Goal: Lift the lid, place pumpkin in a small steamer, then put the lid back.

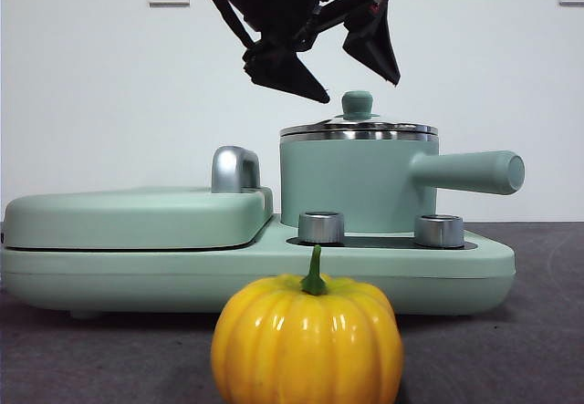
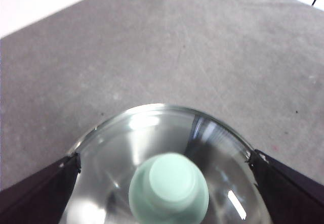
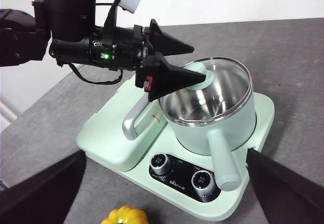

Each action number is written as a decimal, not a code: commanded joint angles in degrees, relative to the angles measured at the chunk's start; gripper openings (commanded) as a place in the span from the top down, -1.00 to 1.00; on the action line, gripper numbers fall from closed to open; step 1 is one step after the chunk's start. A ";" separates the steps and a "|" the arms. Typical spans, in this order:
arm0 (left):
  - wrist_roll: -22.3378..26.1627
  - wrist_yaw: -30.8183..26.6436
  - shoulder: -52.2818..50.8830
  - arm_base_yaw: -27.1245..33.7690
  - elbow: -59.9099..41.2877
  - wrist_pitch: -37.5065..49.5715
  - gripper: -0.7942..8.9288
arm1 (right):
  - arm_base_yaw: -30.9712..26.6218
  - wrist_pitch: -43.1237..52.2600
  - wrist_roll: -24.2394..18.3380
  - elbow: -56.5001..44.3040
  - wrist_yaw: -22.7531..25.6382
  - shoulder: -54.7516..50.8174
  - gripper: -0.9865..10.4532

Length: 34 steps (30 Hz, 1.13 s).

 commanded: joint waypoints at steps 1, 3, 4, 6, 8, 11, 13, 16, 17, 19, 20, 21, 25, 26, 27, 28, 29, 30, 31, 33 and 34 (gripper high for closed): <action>1.07 -0.26 1.90 -0.74 1.40 0.55 -0.24 | 0.20 0.44 -0.63 0.87 -0.02 0.31 -0.06; 1.11 -0.26 2.19 -0.76 1.40 0.52 -0.22 | 0.20 0.44 -0.63 0.87 -0.02 0.31 -0.06; 1.31 -0.26 2.27 -0.79 1.40 0.55 -0.17 | 0.20 0.44 -0.63 0.87 -0.02 0.31 -0.06; 1.95 -0.26 2.58 -0.87 1.40 0.55 -0.11 | 0.20 0.44 -0.63 0.87 -0.02 0.31 -0.06; 2.14 -0.26 2.84 -0.90 1.40 0.39 -0.11 | 0.20 0.44 -0.63 0.87 -0.02 0.31 -0.06; 2.27 -0.26 3.19 -0.90 1.40 0.39 -0.11 | 0.20 0.42 -0.63 0.87 -0.02 0.31 -0.06; 2.38 -0.26 3.41 -1.07 1.40 0.55 -0.11 | 0.20 0.42 -0.63 0.87 -0.02 0.31 -0.06; 2.60 -0.26 3.78 -1.22 1.40 0.52 -0.11 | 0.20 0.42 -0.63 0.87 -0.02 0.31 -0.06; 2.75 -0.26 3.98 -1.27 1.40 0.50 -0.11 | 0.20 0.42 -0.63 0.87 -0.02 0.31 -0.06; 2.78 -0.26 4.59 -1.49 1.40 0.52 -0.11 | 0.20 0.42 -0.61 0.87 -0.02 0.31 -0.06; 2.75 -0.26 4.70 -1.49 1.40 0.50 -0.10 | 0.20 0.39 -0.61 0.87 -0.04 0.31 -0.06; 2.75 -0.26 4.81 -1.51 1.40 0.50 -0.09 | 0.20 0.39 -0.61 0.87 -0.02 0.31 -0.06; 3.56 -0.26 4.83 -1.92 1.40 0.61 0.14 | 0.20 0.37 -0.61 0.87 -0.02 0.28 -0.06; 4.33 -0.28 4.83 -1.97 1.40 0.59 0.20 | 0.20 0.39 -0.59 0.87 -0.02 0.28 -0.06; 4.63 -0.31 4.83 -1.97 1.40 0.55 0.23 | 0.20 0.39 -0.61 0.87 -0.02 0.28 -0.06; 4.74 -0.42 4.83 -1.97 1.40 0.50 0.26 | 0.20 0.37 -0.59 0.87 -0.02 0.28 -0.06; 4.70 -1.07 4.83 -1.97 1.40 0.50 0.30 | 0.20 0.37 -0.57 0.87 -0.04 0.28 -0.06; 4.70 -2.67 4.83 -1.97 1.40 0.55 0.37 | 0.20 0.37 -0.39 0.87 -0.02 0.28 -0.06; 4.72 -3.58 4.83 -1.97 1.40 0.52 0.43 | 0.20 0.37 -0.22 0.87 -0.04 0.28 -0.06; 4.70 -3.98 4.83 -1.97 1.40 0.42 0.57 | 0.20 0.37 -0.17 0.87 -0.02 0.28 -0.06; 4.70 -3.98 4.83 -1.97 1.40 0.39 0.61 | 0.20 0.37 -0.15 0.87 -0.04 0.28 -0.06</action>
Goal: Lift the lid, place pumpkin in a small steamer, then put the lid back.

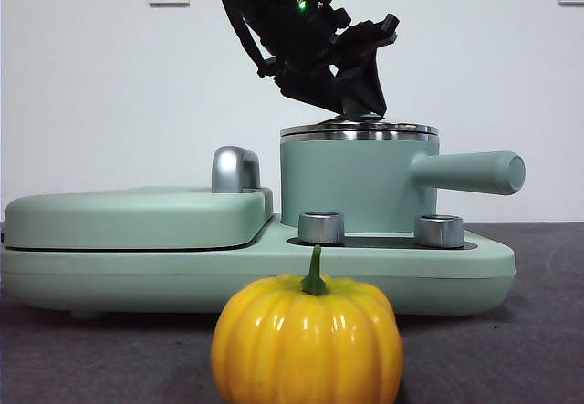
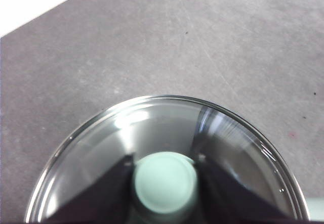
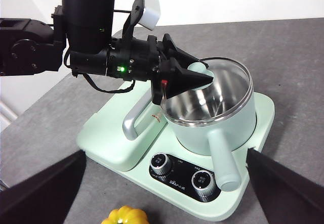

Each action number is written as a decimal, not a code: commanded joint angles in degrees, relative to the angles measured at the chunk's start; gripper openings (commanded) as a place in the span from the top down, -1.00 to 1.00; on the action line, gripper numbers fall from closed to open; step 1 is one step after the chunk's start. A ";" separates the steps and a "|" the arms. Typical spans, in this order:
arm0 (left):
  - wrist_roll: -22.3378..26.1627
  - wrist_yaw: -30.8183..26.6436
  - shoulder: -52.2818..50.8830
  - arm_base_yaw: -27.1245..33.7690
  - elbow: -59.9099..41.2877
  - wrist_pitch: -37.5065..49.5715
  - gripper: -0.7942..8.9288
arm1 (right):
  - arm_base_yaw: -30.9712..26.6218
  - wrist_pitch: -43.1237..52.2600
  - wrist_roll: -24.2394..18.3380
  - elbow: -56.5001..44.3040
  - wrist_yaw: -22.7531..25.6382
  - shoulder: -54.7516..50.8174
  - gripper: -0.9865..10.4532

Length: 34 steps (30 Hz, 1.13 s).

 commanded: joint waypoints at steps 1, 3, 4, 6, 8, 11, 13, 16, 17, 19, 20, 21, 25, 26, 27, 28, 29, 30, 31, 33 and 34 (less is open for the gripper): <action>0.77 -0.48 1.44 -0.37 0.96 -0.61 0.64 | 0.20 0.37 -0.13 0.87 -0.02 0.28 -0.06; 0.77 -0.48 1.40 -0.37 0.96 -0.61 0.74 | 0.20 0.37 0.35 0.87 -0.02 0.28 -0.06; 0.79 -0.48 1.31 -0.37 0.96 -0.52 0.74 | 0.20 0.37 0.55 0.87 -0.02 0.28 -0.06; 0.85 -0.48 0.70 -0.35 0.98 -0.46 0.79 | 0.20 0.37 0.66 0.87 -0.02 0.28 -0.06; 0.98 -0.48 -0.37 -0.15 1.01 -0.48 0.79 | 0.20 0.39 0.66 0.87 -0.02 0.28 -0.06; 0.96 -0.48 -2.71 -0.09 1.03 -0.50 0.79 | 0.20 0.42 0.68 0.87 0.00 0.28 -0.06; 0.96 -0.48 -4.63 -0.11 1.03 -0.50 0.79 | 0.20 0.37 0.68 0.87 -0.04 0.28 -0.06; 0.96 -0.48 -7.74 0.17 1.03 -0.70 0.79 | 0.20 0.09 0.70 0.87 -0.09 0.31 -0.06; 0.98 -0.48 -8.83 0.28 1.05 -0.94 0.79 | 0.22 -0.66 1.01 0.90 -0.22 0.35 -0.06; 0.98 -0.48 -10.84 0.74 1.05 -1.73 0.79 | 0.37 -2.82 2.10 0.92 -0.85 1.05 -0.06; 0.98 -0.48 -12.13 1.22 1.03 -2.58 0.79 | 0.68 -4.09 2.36 0.92 -1.57 1.60 -0.06; 1.01 -0.48 -13.44 1.66 1.05 -3.56 0.79 | 1.33 -5.38 2.43 0.96 -1.73 2.38 -0.06; 1.01 -0.48 -17.03 3.52 1.03 -6.82 0.79 | 3.98 -6.16 3.02 1.22 -1.55 5.16 -0.05; 1.01 -0.48 -17.73 4.02 1.03 -7.69 0.79 | 4.87 -5.92 3.54 1.27 -1.51 5.97 -0.05; 1.01 -0.48 -18.51 4.61 1.03 -8.79 0.79 | 5.92 -5.60 4.13 1.27 -1.44 6.91 -0.05; 1.01 -0.48 -19.12 5.20 1.03 -9.77 0.79 | 6.82 -5.46 4.61 1.27 -1.36 7.74 -0.03; 1.01 -0.48 -19.82 5.95 1.03 -10.97 0.79 | 8.02 -5.31 5.31 1.29 -1.22 8.81 -0.02; 1.01 -0.48 -20.48 6.67 1.03 -12.09 0.79 | 9.18 -5.18 5.64 1.33 -0.98 9.81 -0.02; 1.03 -0.48 -21.00 7.30 1.03 -13.03 0.79 | 10.36 -5.14 5.95 1.42 -0.42 10.82 -0.01; 1.22 -0.48 -22.03 8.63 1.03 -14.93 0.79 | 13.57 -4.66 7.08 1.62 1.22 13.51 -0.01; 1.20 -0.48 -22.47 9.20 1.03 -15.63 0.79 | 15.06 -4.20 7.65 1.66 1.99 14.53 -0.01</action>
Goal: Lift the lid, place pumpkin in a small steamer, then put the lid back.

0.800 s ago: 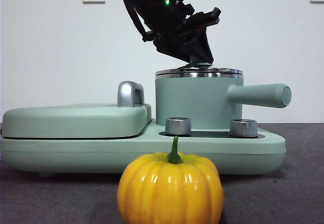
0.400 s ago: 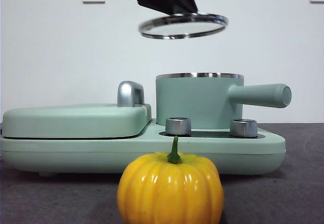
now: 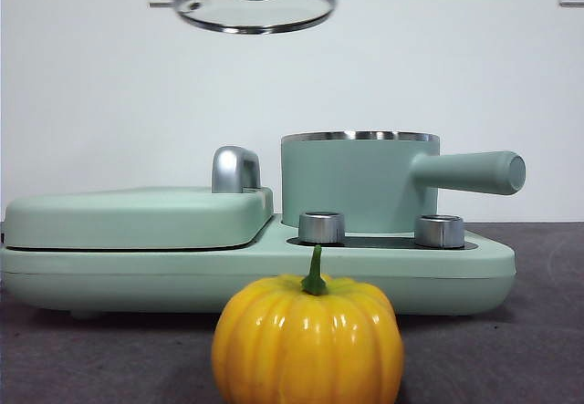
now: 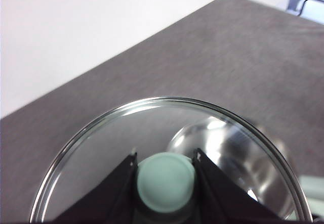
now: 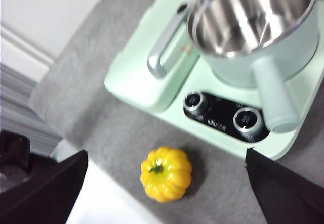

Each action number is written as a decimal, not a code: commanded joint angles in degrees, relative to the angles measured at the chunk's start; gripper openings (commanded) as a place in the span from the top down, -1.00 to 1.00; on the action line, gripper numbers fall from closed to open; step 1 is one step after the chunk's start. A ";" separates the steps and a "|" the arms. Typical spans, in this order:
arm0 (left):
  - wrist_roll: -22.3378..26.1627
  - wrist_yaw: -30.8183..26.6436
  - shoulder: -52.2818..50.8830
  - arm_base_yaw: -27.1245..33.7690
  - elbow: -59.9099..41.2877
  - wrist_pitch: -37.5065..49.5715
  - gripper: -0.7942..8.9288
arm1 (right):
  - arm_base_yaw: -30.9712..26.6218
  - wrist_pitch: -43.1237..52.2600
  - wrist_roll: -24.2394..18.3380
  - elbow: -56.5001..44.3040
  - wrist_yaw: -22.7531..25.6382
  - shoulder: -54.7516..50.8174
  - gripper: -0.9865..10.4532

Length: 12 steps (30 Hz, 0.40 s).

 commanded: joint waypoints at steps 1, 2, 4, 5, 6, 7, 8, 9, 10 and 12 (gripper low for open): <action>0.81 0.11 -1.18 1.27 1.38 -0.44 0.79 | 4.70 2.10 3.28 1.16 2.43 3.56 -0.01; 0.81 0.11 -1.55 1.90 1.38 -1.01 0.79 | 6.73 2.82 4.11 1.29 3.74 4.85 -0.01; 0.79 0.11 -2.23 3.04 1.38 -1.92 0.79 | 10.86 4.37 5.86 1.64 6.80 7.43 -0.01; 0.79 0.11 -2.56 3.56 1.38 -2.51 0.79 | 13.11 5.11 6.56 1.90 8.44 8.83 -0.01; 0.81 0.11 -2.86 3.98 1.38 -2.99 0.79 | 15.10 5.79 7.15 2.19 9.90 10.12 -0.01; 0.81 0.11 -3.06 4.44 1.38 -3.41 0.79 | 17.42 6.45 7.78 2.58 11.72 11.67 -0.01; 0.81 0.11 -3.26 4.83 1.38 -3.80 0.79 | 19.65 6.84 8.22 3.08 13.57 13.33 -0.01; 0.79 0.11 -3.50 5.18 1.38 -4.20 0.79 | 21.53 6.93 8.68 3.63 15.10 14.84 -0.01; 0.79 0.11 -3.56 5.55 1.38 -4.44 0.79 | 23.63 7.02 9.09 4.33 16.76 16.66 -0.01; 0.77 0.11 -3.74 6.14 1.38 -4.81 0.79 | 27.17 6.97 9.42 5.68 19.61 20.00 -0.01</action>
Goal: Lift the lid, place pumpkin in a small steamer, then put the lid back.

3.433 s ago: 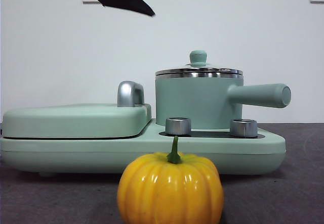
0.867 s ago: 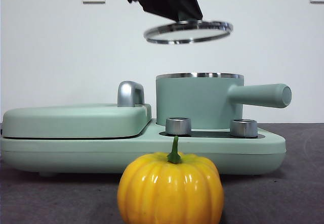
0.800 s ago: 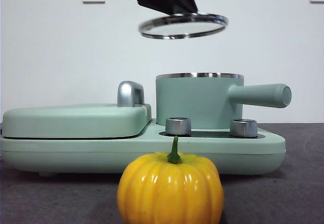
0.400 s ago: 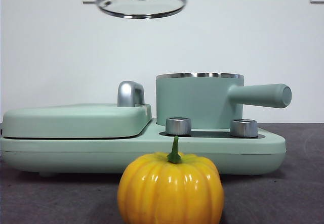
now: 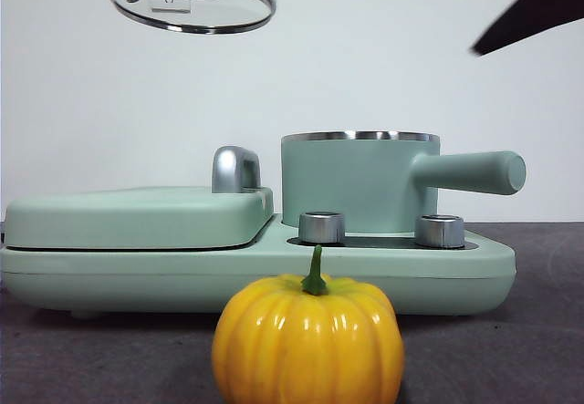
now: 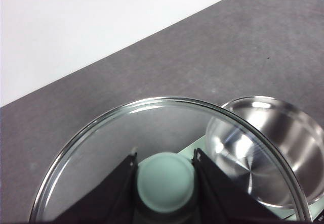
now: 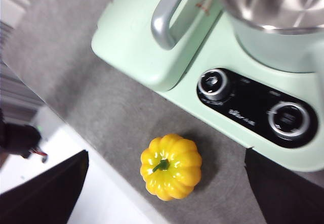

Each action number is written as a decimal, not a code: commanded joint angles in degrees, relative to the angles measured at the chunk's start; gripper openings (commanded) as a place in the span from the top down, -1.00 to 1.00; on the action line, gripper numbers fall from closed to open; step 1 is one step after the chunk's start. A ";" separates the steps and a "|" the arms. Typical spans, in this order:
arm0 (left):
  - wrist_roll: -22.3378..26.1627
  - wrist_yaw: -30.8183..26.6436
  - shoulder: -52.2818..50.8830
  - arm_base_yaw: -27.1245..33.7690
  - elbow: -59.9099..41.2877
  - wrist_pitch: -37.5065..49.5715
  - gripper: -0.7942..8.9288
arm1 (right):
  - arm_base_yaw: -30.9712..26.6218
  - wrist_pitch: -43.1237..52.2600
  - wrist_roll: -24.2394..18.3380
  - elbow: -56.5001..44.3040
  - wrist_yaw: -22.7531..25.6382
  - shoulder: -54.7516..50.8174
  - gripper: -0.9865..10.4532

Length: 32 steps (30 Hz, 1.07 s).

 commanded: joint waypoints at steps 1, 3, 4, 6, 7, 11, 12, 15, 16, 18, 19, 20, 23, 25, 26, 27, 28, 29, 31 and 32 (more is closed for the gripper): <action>0.74 0.15 -0.24 0.46 1.38 0.94 0.79 | 5.14 0.28 1.90 2.62 3.78 4.98 -0.01; 0.74 0.15 -0.26 0.96 1.38 0.52 0.79 | 8.26 0.20 1.88 4.26 5.92 8.33 -0.01; 0.74 0.15 -0.26 1.18 1.38 0.15 0.79 | 9.77 0.20 1.86 5.11 6.80 9.99 -0.01; 0.74 0.15 -0.26 1.53 1.38 -0.26 0.79 | 12.28 0.17 1.33 6.71 8.33 13.14 -0.01; 0.72 0.15 -0.24 1.75 1.38 -0.31 0.79 | 13.49 0.15 0.83 7.56 9.25 14.82 -0.01; 0.70 0.17 -0.24 2.34 1.38 -0.31 0.79 | 16.92 0.15 -1.75 9.90 11.67 20.33 -0.01; 0.55 0.17 -0.24 2.47 1.38 -0.33 0.79 | 17.49 0.13 -2.23 10.19 12.37 21.27 -0.01; -0.02 0.17 -0.26 2.97 1.38 -0.31 0.79 | 19.02 0.17 -3.98 10.32 14.05 24.24 -0.01; -0.13 0.17 -0.26 3.17 1.38 -0.33 0.79 | 19.41 0.09 -4.76 10.32 14.56 25.18 -0.03; -0.26 0.17 -0.24 3.45 1.38 -0.31 0.79 | 20.13 -0.07 -5.88 10.32 15.76 26.80 -0.04; -0.39 0.17 -0.24 3.61 1.38 -0.31 0.79 | 20.41 -0.07 -6.51 10.32 15.91 27.47 -0.04; -0.55 0.17 -0.26 3.74 1.38 -0.31 0.79 | 20.79 -0.04 -6.93 10.32 16.37 28.30 -0.04; -0.55 0.20 -0.24 4.11 1.38 -0.31 0.79 | 21.46 -0.07 -8.15 10.32 16.96 30.21 -0.11; -0.61 0.20 -0.24 4.31 1.38 -0.31 0.79 | 21.75 -0.15 -8.24 10.32 17.03 31.41 -0.16; -0.70 0.20 -0.24 4.33 1.38 -0.31 0.79 | 21.92 -0.35 -8.24 10.32 17.03 32.20 -0.19; -0.74 0.20 -0.24 4.33 1.38 -0.31 0.79 | 21.97 -0.59 -8.24 10.32 17.03 32.63 -0.20; -0.72 0.20 -0.26 4.33 1.38 -0.31 0.79 | 21.97 -0.94 -8.22 10.32 17.09 33.29 -0.22; -0.72 0.20 -0.24 4.33 1.38 -0.31 0.79 | 21.97 -1.38 -8.22 10.32 17.09 33.92 -0.23; -0.74 0.20 -0.24 4.33 1.38 -0.31 0.79 | 21.97 -2.21 -8.17 10.32 17.07 35.08 -0.24; -0.76 0.20 -0.26 4.33 1.38 -0.31 0.79 | 21.97 -2.58 -8.00 10.32 17.07 35.67 -0.24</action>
